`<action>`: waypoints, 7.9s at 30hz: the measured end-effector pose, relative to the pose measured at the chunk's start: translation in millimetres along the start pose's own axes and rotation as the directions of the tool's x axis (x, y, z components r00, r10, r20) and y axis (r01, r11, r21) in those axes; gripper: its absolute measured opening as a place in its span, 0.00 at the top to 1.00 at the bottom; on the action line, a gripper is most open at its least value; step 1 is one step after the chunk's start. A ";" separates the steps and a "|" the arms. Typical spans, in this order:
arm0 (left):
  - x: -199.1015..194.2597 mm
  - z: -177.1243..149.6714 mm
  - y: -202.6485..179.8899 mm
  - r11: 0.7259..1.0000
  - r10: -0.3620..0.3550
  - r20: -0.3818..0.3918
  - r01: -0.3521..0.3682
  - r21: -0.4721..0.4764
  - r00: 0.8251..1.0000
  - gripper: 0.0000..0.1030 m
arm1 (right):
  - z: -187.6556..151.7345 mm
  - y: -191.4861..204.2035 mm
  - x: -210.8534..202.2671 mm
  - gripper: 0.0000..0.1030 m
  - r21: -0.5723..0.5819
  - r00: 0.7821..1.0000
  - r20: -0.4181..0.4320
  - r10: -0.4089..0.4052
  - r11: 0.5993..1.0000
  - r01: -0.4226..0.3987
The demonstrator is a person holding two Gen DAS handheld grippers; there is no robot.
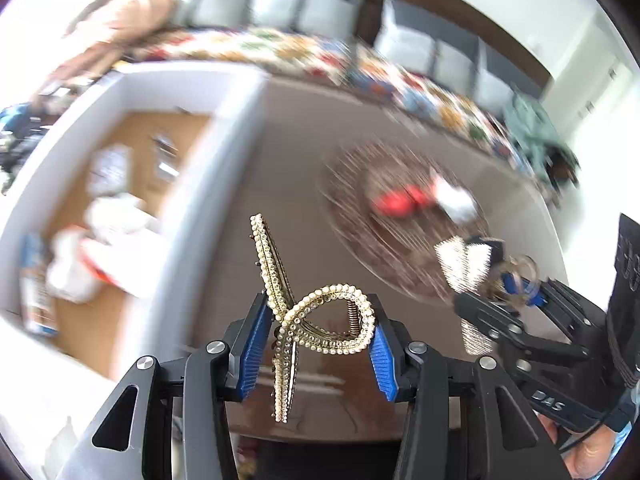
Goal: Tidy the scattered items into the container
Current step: 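Open both tools to drop the hair clips into the tray, then withdraw both open tools from the tray back over the table, then move both open tools toward the red packet and white glove, then grasp the white knit glove with the right tool while the left tool approaches the red packet, then close the left tool on the red wrapped packet and lift it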
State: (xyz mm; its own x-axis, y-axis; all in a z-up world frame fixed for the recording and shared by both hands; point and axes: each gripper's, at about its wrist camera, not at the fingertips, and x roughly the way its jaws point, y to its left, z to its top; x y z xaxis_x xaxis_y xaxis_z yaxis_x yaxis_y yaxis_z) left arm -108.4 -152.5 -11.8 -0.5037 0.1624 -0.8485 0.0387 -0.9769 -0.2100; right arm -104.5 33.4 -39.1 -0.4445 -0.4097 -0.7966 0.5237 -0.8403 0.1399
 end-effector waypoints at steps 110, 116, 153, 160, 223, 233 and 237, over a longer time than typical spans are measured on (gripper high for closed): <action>130.4 -87.4 -190.8 0.952 0.074 -0.181 -0.016 0.304 0.981 0.32 | -147.4 -158.5 17.9 0.41 0.390 0.997 -0.075 -0.032 0.919 0.059; 132.9 -87.7 -191.7 0.949 0.088 -0.173 -0.029 0.315 0.981 0.32 | -149.1 -153.5 23.5 0.41 0.382 0.996 -0.087 -0.020 0.923 0.052; 163.9 -81.1 -146.4 0.983 0.048 -0.252 -0.001 0.182 0.966 0.32 | 54.6 -198.9 112.3 0.41 -0.475 0.985 -0.135 -0.112 0.879 0.034; 167.9 -81.4 -128.4 0.990 0.059 -0.273 -0.021 0.139 0.960 0.32 | 68.1 -207.0 161.3 0.41 -0.526 0.951 -0.215 -0.224 0.847 0.081; 331.1 109.6 -239.1 0.751 0.188 -0.467 0.180 0.635 0.864 0.00 | -110.6 -208.6 54.4 0.53 0.190 0.980 -0.189 -0.059 0.977 0.095; 344.7 127.9 -256.1 0.741 0.276 -0.500 0.150 0.655 0.821 0.00 | -111.0 -215.6 54.1 0.43 0.302 0.989 -0.145 -0.026 0.951 0.069; 342.5 126.4 -259.0 0.742 0.224 -0.500 0.186 0.644 0.837 0.00 | -111.6 -219.0 52.7 0.43 0.315 0.991 -0.136 0.000 0.948 0.044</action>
State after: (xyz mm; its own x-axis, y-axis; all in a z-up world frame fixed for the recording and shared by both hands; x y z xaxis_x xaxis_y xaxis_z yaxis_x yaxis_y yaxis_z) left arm -400.0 138.6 -186.6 0.0185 -0.0136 -0.9997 -0.6210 -0.7838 -0.0009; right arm -161.5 235.4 -177.3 -0.3414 -0.3571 -0.8694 0.2479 -0.9265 0.2832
